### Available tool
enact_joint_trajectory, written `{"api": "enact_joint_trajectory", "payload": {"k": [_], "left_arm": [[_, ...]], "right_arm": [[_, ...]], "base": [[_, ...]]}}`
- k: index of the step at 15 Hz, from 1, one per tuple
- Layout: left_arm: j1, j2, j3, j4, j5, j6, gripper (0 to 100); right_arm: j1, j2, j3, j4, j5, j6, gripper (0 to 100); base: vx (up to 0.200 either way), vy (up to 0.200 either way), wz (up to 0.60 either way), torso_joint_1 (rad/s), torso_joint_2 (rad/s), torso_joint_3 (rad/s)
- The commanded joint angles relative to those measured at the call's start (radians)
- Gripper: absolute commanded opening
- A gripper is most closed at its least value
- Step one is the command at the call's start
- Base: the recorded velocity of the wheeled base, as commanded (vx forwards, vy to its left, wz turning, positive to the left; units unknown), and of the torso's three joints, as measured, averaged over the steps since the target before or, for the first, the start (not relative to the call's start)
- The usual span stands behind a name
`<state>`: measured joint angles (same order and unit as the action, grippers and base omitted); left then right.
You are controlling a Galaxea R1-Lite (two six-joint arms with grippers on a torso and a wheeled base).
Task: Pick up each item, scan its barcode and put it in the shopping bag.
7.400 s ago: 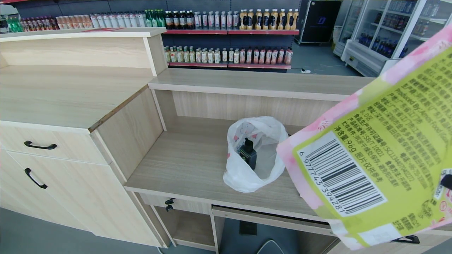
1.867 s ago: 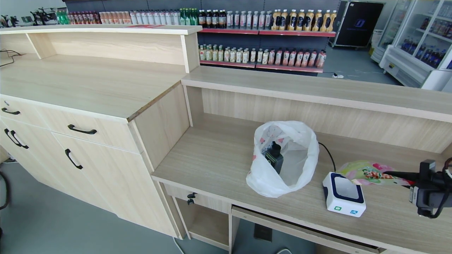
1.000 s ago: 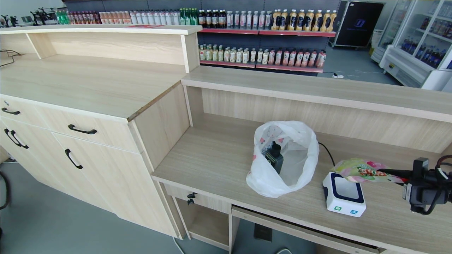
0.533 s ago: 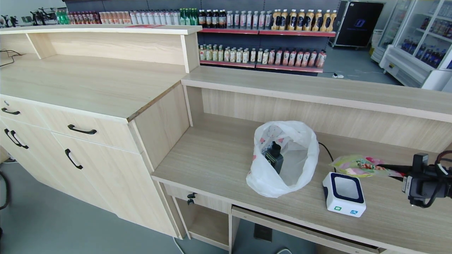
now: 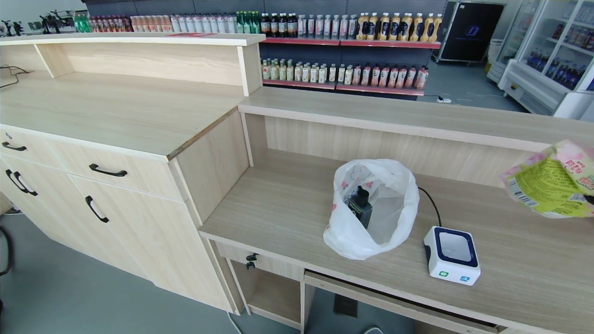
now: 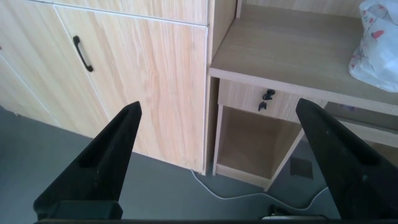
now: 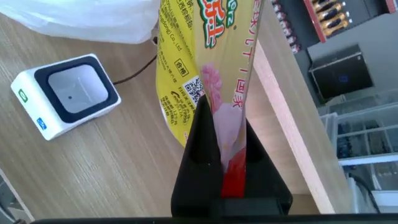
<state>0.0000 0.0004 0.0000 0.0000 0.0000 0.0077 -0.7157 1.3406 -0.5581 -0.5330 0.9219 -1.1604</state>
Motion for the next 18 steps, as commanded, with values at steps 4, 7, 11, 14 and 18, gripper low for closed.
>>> {"api": "enact_joint_trajectory", "payload": {"k": [4, 7, 11, 14, 18], "left_arm": [[0.000, 0.000, 0.000, 0.000, 0.000, 0.000, 100], [0.000, 0.000, 0.000, 0.000, 0.000, 0.000, 100], [0.000, 0.000, 0.000, 0.000, 0.000, 0.000, 100], [0.000, 0.000, 0.000, 0.000, 0.000, 0.000, 100], [0.000, 0.000, 0.000, 0.000, 0.000, 0.000, 100]], "right_arm": [[-0.041, -0.080, -0.002, 0.008, -0.031, 0.079, 0], [0.231, -0.058, -0.100, -0.018, -0.578, 0.518, 0], [0.455, 0.167, -0.218, -0.041, -0.801, 0.815, 0], [0.556, 0.304, -0.192, -0.124, -0.787, 0.969, 0], [0.641, 0.414, -0.140, -0.193, -0.785, 0.995, 0]], "base": [[0.000, 0.000, 0.30, 0.000, 0.00, 0.001], [0.000, 0.000, 0.60, 0.002, 0.00, 0.006], [0.000, 0.000, 0.15, 0.001, 0.00, 0.001], [0.000, 0.000, 0.00, 0.000, 0.00, 0.000], [0.000, 0.000, 0.00, 0.000, 0.00, 0.000]]}}
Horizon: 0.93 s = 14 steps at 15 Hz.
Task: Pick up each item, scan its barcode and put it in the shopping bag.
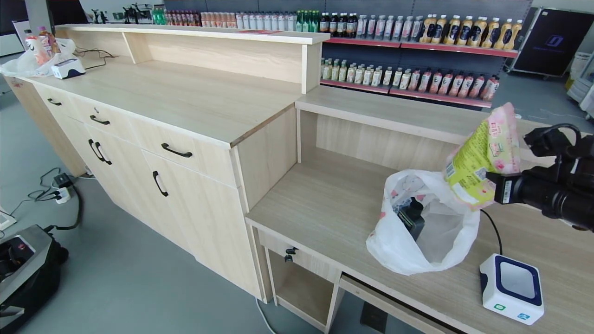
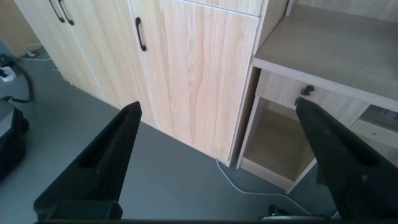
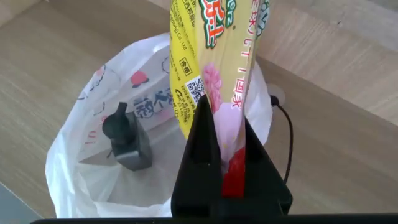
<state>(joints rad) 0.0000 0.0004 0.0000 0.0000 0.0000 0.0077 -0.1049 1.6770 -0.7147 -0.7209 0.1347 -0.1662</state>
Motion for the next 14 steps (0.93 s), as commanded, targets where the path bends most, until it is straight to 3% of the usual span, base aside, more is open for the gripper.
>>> {"api": "enact_joint_trajectory", "payload": {"k": [1, 7, 14], "left_arm": [[0.000, 0.000, 0.000, 0.000, 0.000, 0.000, 100], [0.000, 0.000, 0.000, 0.000, 0.000, 0.000, 100], [0.000, 0.000, 0.000, 0.000, 0.000, 0.000, 100]], "right_arm": [[0.034, 0.104, 0.017, -0.006, 0.002, 0.001, 0], [0.037, 0.227, -0.006, -0.097, 0.002, 0.001, 0], [0.027, 0.279, 0.017, -0.103, 0.002, 0.001, 0]], "base": [[0.000, 0.000, 0.00, 0.000, 0.00, 0.000], [0.000, 0.000, 0.00, 0.000, 0.00, 0.000], [0.000, 0.000, 0.00, 0.000, 0.00, 0.000]]}}
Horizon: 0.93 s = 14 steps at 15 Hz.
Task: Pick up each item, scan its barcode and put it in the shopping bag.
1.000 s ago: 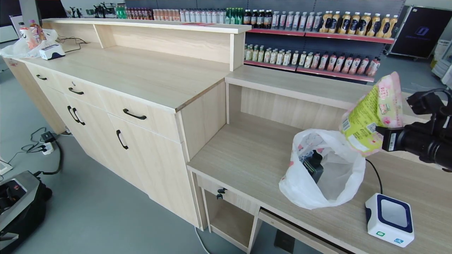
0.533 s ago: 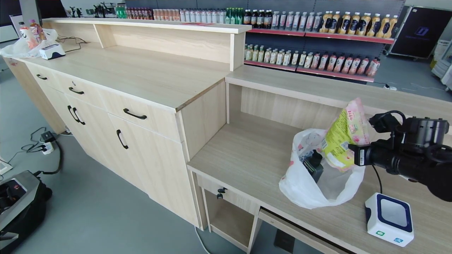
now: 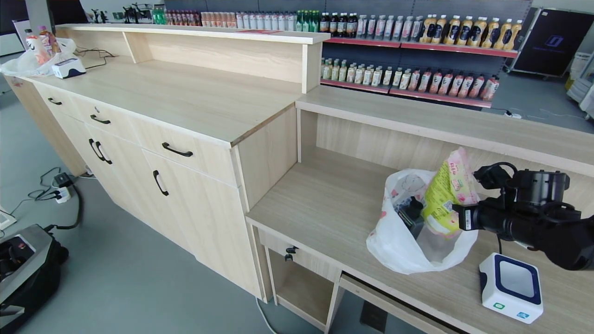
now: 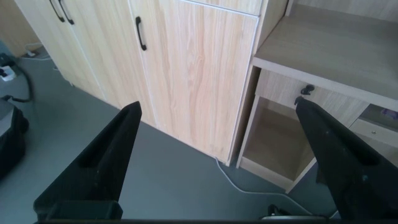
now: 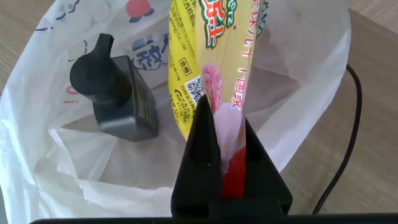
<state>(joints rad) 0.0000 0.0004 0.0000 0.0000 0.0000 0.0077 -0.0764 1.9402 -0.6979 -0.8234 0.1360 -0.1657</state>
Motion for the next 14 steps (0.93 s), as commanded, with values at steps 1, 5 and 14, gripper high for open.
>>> {"api": "enact_joint_trajectory", "payload": {"k": [1, 5, 14], "left_arm": [[0.000, 0.000, 0.000, 0.000, 0.000, 0.000, 100], [0.000, 0.000, 0.000, 0.000, 0.000, 0.000, 100], [0.000, 0.000, 0.000, 0.000, 0.000, 0.000, 100]], "right_arm": [[-0.003, 0.028, -0.006, -0.002, 0.001, 0.000, 0], [-0.003, 0.045, -0.006, -0.003, 0.001, 0.000, 0], [-0.022, 0.069, 0.001, -0.022, 0.001, 0.000, 0]], "base": [[0.000, 0.000, 0.00, 0.000, 0.00, 0.000], [0.000, 0.000, 0.00, 0.000, 0.00, 0.000], [0.000, 0.000, 0.00, 0.000, 0.00, 0.000]]}}
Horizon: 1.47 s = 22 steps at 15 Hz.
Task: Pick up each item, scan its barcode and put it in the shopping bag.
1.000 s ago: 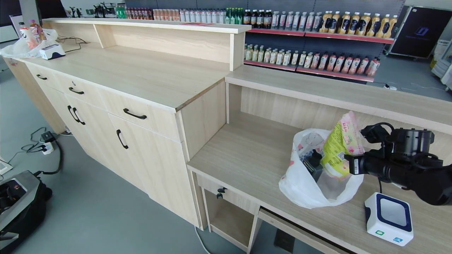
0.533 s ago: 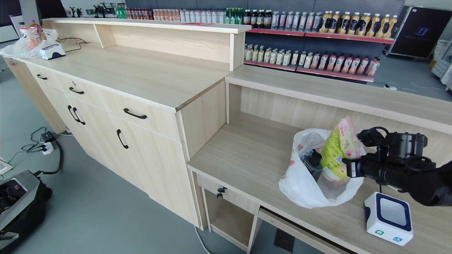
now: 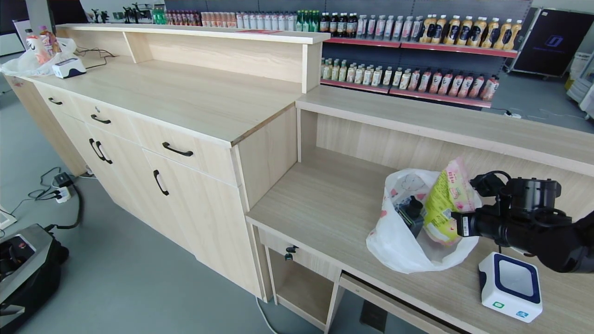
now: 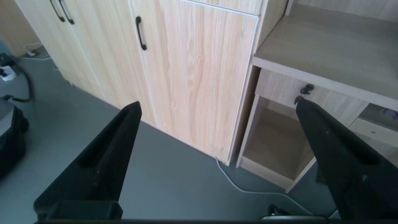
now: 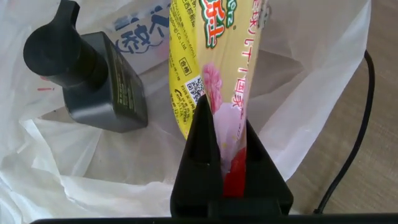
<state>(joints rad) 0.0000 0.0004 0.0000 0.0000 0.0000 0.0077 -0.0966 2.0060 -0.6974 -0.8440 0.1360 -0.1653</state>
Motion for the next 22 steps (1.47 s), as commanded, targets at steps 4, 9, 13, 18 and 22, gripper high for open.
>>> {"api": "enact_joint_trajectory", "payload": {"k": [4, 9, 13, 18, 22], "left_arm": [[0.000, 0.000, 0.000, 0.000, 0.000, 0.000, 100], [0.000, 0.000, 0.000, 0.000, 0.000, 0.000, 100], [0.000, 0.000, 0.000, 0.000, 0.000, 0.000, 100], [0.000, 0.000, 0.000, 0.000, 0.000, 0.000, 100], [0.000, 0.000, 0.000, 0.000, 0.000, 0.000, 100]], "right_arm": [[-0.002, -0.012, -0.007, -0.003, 0.007, 0.004, 100], [-0.015, -0.280, -0.001, 0.005, 0.059, -0.019, 100], [-0.064, -0.451, 0.087, 0.017, 0.060, -0.135, 100], [-0.075, -0.659, 0.006, 0.237, 0.030, -0.212, 100], [-0.075, -0.739, -0.178, 0.497, -0.119, -0.108, 100]], "base": [[0.000, 0.000, 0.00, 0.000, 0.00, 0.000], [0.000, 0.000, 0.00, 0.000, 0.00, 0.000], [0.000, 0.000, 0.00, 0.000, 0.00, 0.000], [0.000, 0.000, -0.48, 0.000, 0.00, 0.002], [0.000, 0.000, -0.60, 0.005, 0.01, 0.001]]}}
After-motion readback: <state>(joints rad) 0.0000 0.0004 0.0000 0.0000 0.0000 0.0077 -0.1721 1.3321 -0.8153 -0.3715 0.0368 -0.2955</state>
